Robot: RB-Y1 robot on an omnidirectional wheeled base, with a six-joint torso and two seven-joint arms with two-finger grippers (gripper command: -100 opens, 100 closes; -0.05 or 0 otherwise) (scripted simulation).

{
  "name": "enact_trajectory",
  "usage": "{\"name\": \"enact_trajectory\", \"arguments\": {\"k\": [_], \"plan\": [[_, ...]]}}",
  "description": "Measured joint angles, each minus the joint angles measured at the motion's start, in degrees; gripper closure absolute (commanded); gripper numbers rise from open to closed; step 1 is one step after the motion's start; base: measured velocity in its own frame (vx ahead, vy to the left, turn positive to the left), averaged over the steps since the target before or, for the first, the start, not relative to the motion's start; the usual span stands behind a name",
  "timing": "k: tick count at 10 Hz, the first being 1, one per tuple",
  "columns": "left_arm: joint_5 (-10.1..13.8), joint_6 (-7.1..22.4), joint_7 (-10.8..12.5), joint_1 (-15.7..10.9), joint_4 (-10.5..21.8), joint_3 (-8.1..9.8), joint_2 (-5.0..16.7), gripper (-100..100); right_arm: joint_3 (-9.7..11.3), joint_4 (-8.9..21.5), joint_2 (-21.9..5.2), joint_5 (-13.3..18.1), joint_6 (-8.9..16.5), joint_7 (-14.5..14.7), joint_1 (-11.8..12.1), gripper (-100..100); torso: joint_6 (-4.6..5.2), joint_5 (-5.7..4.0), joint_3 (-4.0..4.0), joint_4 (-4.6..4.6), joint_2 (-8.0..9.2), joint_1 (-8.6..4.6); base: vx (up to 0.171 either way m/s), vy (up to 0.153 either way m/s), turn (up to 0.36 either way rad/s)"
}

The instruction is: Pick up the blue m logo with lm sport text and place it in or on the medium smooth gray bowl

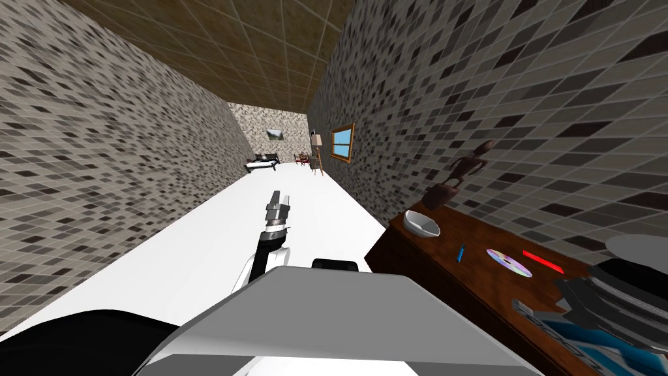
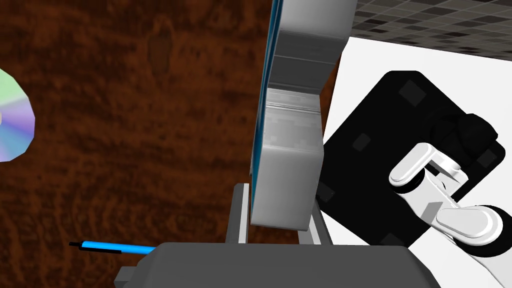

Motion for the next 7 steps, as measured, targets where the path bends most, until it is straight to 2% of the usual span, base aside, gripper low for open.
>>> {"name": "enact_trajectory", "arguments": {"k": [1, 2, 7], "plan": [[0.0, 0.0, 0.0, 0.0, 0.0, -0.01, 0.0, 0, 0.1, -0.1, -0.1, 0.0, 0.1, 0.3, 0.0, 0, -0.2, -0.02, 0.13, 0.04, 0.26, -0.04, 0.014, 0.004, 0.018], [0.0, 0.0, 0.0, 0.0, 0.0, -0.01, 0.0, 0, 0.1, -0.1, -0.1, 0.0, 0.1, 0.3, 0.0, 100, -0.18, -0.03, 0.27, 0.1, 0.5, -0.08, 0.088, 0.03, 0.031], [0.0, 0.0, 0.0, 0.0, 0.0, -0.01, 0.0, 0, 0.1, -2.6, -5.3, -1.6, -3.6, -1.3, -2.2, 100, -0.27, 0.12, 0.11, 0.05, 0.21, 0.16, 0.116, 0.032, 0.027]]}}
